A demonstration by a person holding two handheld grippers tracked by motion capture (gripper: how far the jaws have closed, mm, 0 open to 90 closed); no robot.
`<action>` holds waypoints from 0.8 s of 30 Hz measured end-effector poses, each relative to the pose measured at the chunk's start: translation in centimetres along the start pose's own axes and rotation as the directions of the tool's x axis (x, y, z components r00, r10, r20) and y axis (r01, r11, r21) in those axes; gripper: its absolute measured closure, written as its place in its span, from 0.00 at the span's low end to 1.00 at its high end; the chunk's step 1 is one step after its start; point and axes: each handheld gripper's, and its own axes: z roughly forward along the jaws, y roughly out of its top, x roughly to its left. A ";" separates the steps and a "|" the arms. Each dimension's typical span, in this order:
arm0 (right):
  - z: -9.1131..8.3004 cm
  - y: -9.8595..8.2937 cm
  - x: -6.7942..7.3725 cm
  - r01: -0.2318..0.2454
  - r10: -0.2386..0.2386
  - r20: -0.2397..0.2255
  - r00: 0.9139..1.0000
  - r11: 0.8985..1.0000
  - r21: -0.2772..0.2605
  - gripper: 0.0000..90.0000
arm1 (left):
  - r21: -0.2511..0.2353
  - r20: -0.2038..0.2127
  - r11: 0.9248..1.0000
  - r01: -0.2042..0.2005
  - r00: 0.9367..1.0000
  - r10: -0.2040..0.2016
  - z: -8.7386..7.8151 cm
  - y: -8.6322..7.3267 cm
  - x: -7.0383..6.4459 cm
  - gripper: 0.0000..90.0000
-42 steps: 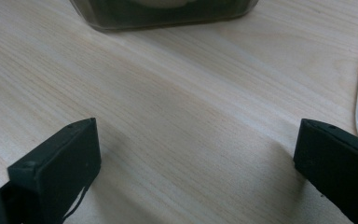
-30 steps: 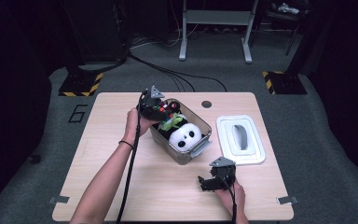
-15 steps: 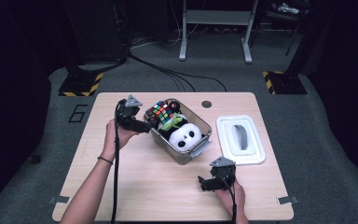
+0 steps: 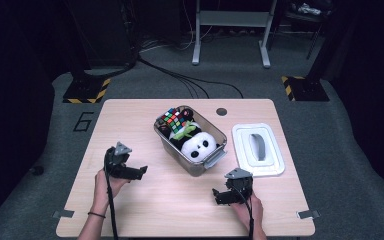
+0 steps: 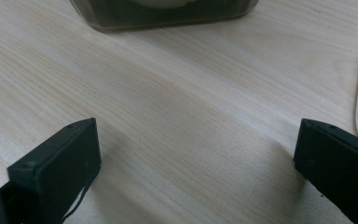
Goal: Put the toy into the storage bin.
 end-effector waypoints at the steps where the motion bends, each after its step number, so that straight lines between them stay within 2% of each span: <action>1: 0.0 0.0 0.0 0.002 -0.002 0.002 1.000 1.000 0.000 0.00 | 0.000 0.000 1.000 0.000 1.000 0.000 0.0 0.0 0.0 0.00; 2: 0.0 0.0 0.0 0.002 -0.002 0.002 1.000 1.000 0.000 0.00 | 0.008 -0.016 0.999 0.031 0.999 -0.031 0.3 -1.7 -0.1 0.00; 6: -0.1 0.0 -0.1 0.005 -0.005 0.000 1.000 1.000 0.005 0.00 | 0.011 -0.029 0.998 0.060 0.998 -0.060 0.8 -3.8 -0.6 0.00; 11: -0.1 0.0 -0.1 0.008 -0.008 0.004 1.000 1.000 0.004 0.00 | 0.007 -0.046 0.999 0.049 0.998 -0.048 1.0 -4.6 -0.8 0.00; 12: -0.1 0.0 0.0 0.005 -0.005 0.004 1.000 1.000 0.004 0.00 | 0.026 -0.032 0.999 0.047 0.998 -0.047 1.4 -4.8 -0.8 0.00; 14: -0.1 -0.1 0.0 0.000 0.000 0.002 1.000 1.000 0.006 0.00 | 0.033 -0.035 0.998 0.050 0.998 -0.049 1.6 -5.1 -0.9 0.00; 18: -0.4 -0.1 -0.3 0.009 -0.009 -0.001 1.000 1.000 -0.005 0.03 | 0.020 -0.041 0.999 0.049 0.998 -0.048 1.8 -5.7 -1.1 0.00; 23: -0.8 -0.2 -0.8 -0.022 0.021 -0.017 1.000 0.999 -0.039 0.01 | -0.007 -0.042 0.998 0.070 0.997 -0.070 1.8 -5.9 -1.0 0.00; 24: -1.0 -0.1 -1.3 -0.057 0.056 -0.031 0.998 0.997 -0.048 0.00 | -0.017 -0.048 0.998 0.066 0.997 -0.067 1.8 -6.1 -1.1 0.00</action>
